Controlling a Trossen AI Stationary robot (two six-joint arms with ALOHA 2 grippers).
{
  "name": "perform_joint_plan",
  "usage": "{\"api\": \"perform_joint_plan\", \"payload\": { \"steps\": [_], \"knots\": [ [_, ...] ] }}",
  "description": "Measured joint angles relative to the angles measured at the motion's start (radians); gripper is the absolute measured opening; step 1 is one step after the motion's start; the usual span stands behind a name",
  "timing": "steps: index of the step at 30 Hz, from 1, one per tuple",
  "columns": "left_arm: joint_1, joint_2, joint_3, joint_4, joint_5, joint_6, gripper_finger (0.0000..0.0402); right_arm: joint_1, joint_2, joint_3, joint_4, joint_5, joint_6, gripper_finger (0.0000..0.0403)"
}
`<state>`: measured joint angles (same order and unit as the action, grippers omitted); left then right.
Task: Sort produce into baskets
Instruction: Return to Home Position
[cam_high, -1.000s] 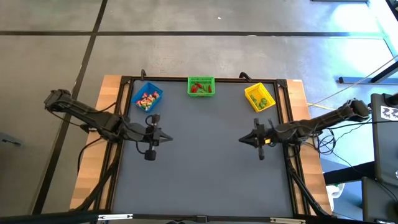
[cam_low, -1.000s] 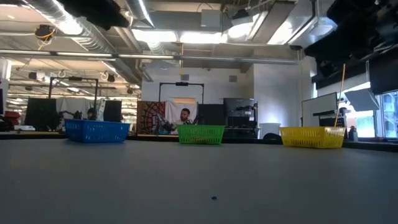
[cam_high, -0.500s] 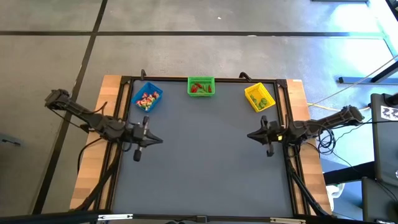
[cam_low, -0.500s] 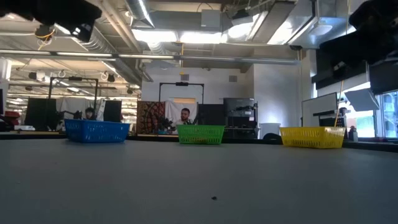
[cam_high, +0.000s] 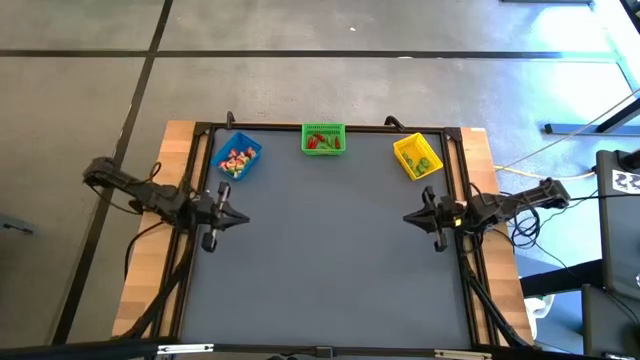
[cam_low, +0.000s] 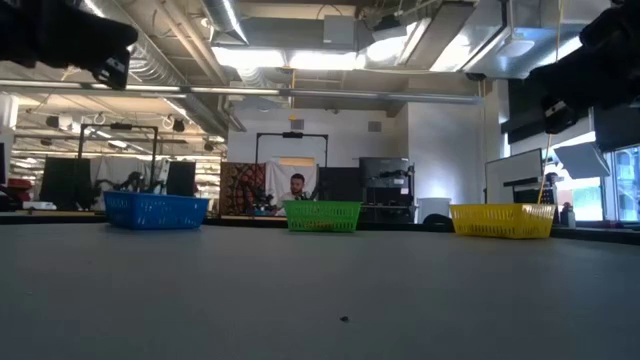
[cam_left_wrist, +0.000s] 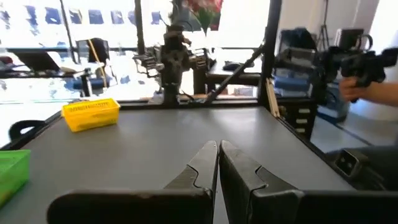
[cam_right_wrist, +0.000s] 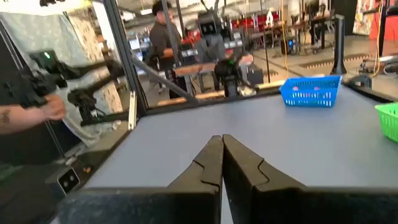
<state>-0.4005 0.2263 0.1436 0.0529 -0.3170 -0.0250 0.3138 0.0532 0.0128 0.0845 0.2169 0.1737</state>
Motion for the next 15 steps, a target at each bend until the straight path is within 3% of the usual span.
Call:
{"api": "perform_joint_plan", "payload": {
  "steps": [6,12,15],
  "knots": [
    [0.079,-0.216,-0.067,-0.046,0.004,0.032,0.0013,0.000,-0.051,-0.002,-0.025,-0.020,-0.010,0.0011],
    [0.214,-0.220,-0.136,-0.015,0.128,0.022,0.0003,0.000,-0.051,-0.003,-0.025,-0.018,-0.027,0.0011],
    [0.291,-0.223,-0.136,-0.007,0.247,0.024,0.0003,0.000,-0.051,-0.003,-0.027,-0.018,-0.027,0.0011]
  ]
}}
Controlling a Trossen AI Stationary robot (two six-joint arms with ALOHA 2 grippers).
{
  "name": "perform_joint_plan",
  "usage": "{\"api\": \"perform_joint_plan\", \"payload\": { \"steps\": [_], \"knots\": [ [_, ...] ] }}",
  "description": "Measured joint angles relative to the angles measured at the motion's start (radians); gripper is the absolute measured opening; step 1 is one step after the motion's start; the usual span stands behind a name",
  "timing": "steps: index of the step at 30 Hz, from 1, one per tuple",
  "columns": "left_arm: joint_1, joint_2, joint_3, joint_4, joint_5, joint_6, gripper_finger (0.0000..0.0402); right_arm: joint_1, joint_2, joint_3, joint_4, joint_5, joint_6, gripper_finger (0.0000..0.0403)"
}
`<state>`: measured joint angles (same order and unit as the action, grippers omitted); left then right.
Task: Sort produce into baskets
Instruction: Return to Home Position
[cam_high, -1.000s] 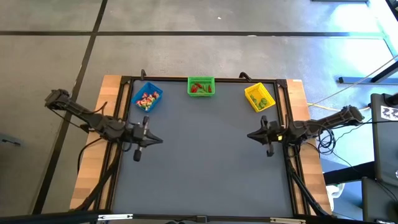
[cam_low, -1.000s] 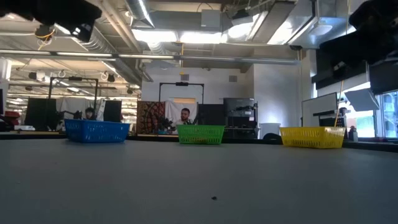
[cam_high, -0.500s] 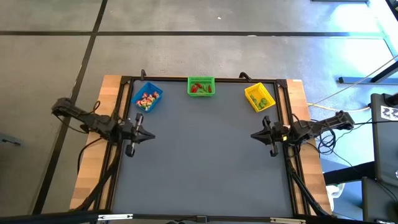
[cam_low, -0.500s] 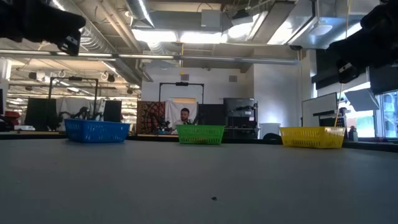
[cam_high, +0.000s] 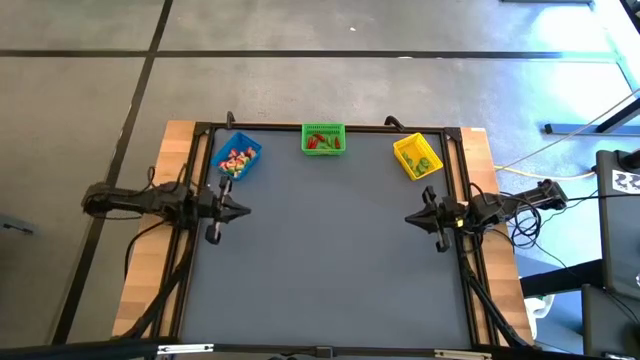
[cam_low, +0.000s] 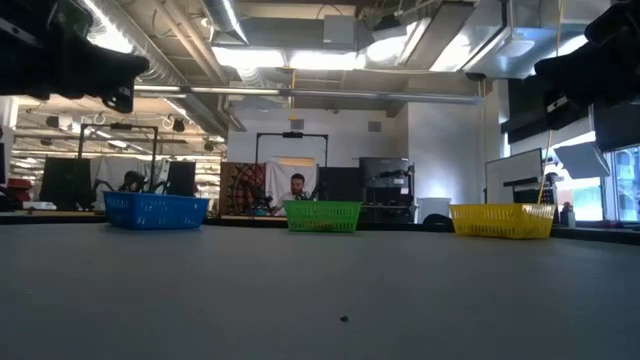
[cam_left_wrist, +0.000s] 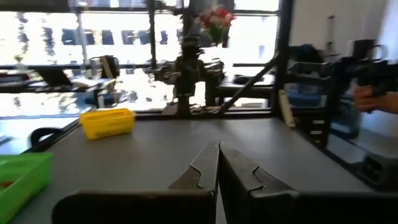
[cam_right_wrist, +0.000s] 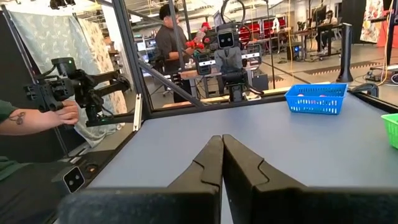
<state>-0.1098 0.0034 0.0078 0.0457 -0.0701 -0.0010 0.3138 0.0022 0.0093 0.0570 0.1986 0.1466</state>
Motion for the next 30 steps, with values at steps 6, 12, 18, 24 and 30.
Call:
{"api": "perform_joint_plan", "payload": {
  "steps": [6,12,18,24,30],
  "knots": [
    [0.066,0.001,0.001,-0.034,0.088,0.012,0.0005,0.000,0.000,-0.001,-0.003,-0.001,0.029,0.0011],
    [0.075,0.006,0.001,-0.037,0.063,0.052,0.0005,0.000,0.002,-0.001,-0.002,0.016,0.029,0.0011],
    [0.075,0.006,0.001,-0.037,0.063,0.052,0.0007,0.000,0.002,-0.002,-0.002,0.016,0.030,0.0011],
    [0.075,0.006,0.001,-0.038,0.063,0.052,0.0012,0.000,0.002,-0.002,-0.002,0.016,0.031,0.0011],
    [0.075,0.006,0.001,-0.038,0.062,0.053,0.0008,0.000,0.002,-0.002,-0.003,0.016,0.031,0.0011]
  ]
}}
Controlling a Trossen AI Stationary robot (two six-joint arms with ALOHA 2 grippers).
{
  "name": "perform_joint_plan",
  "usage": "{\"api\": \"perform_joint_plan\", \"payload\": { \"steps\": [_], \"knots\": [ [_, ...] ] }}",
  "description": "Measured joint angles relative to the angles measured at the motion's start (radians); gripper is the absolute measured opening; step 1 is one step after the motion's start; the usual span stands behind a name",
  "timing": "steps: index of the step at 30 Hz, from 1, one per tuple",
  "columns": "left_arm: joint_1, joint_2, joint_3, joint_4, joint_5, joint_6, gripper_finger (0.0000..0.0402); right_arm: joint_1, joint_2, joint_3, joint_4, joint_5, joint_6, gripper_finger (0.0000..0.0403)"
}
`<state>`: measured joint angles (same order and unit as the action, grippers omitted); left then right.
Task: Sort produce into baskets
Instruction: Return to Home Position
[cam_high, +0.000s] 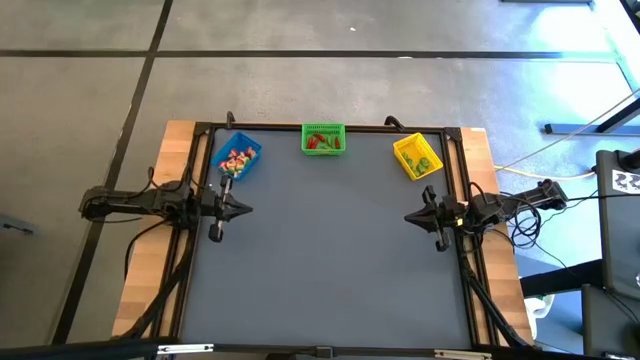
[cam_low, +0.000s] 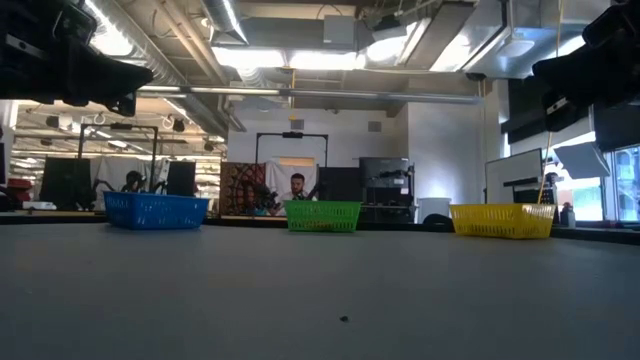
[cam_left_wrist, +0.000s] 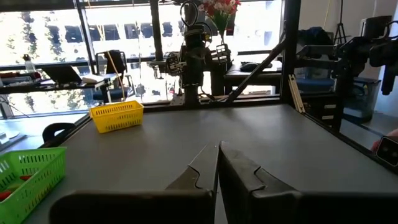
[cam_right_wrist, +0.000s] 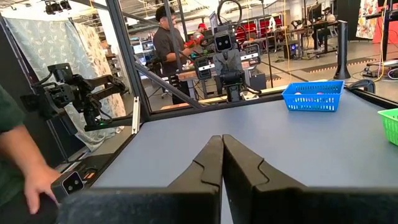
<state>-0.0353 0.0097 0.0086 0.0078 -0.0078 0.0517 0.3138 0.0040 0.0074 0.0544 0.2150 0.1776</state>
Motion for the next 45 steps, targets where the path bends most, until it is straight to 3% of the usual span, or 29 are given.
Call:
{"api": "perform_joint_plan", "payload": {
  "steps": [45],
  "knots": [
    [0.000,0.000,0.000,0.000,0.000,-0.003,0.0006,0.000,0.000,0.000,0.000,0.001,0.000,0.0011]
  ]
}}
